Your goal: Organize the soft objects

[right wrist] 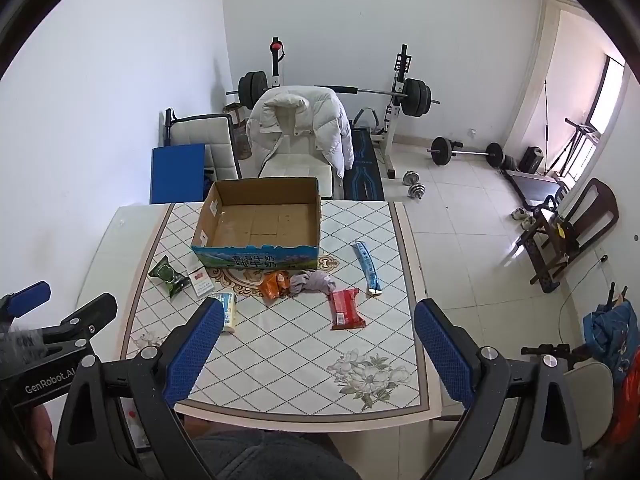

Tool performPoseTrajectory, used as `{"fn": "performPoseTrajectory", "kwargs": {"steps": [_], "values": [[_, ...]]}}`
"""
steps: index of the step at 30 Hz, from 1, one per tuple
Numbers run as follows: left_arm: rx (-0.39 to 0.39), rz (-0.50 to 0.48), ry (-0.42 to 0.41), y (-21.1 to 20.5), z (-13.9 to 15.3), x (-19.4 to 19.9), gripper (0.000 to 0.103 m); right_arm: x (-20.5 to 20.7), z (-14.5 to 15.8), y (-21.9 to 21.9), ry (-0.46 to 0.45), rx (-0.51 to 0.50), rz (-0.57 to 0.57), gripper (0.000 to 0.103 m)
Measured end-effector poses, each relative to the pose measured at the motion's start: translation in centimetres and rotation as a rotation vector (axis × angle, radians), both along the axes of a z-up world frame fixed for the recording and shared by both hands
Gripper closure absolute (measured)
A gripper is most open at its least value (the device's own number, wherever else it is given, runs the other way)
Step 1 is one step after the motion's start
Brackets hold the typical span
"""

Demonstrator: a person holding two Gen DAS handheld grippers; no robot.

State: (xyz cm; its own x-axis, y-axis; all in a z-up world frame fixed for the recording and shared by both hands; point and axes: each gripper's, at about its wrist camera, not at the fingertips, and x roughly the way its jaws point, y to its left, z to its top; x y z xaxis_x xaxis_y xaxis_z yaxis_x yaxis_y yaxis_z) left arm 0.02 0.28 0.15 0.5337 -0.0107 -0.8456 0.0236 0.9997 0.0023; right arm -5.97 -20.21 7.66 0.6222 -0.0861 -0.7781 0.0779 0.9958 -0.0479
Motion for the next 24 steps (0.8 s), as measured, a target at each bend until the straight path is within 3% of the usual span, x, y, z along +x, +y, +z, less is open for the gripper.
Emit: {"fn": "performPoseTrajectory", "kwargs": {"steps": [24], "values": [[-0.001, -0.017, 0.005, -0.5, -0.2, 0.2, 0.0, 0.9, -0.8, -0.2, 0.013, 0.007, -0.008, 0.005]]}}
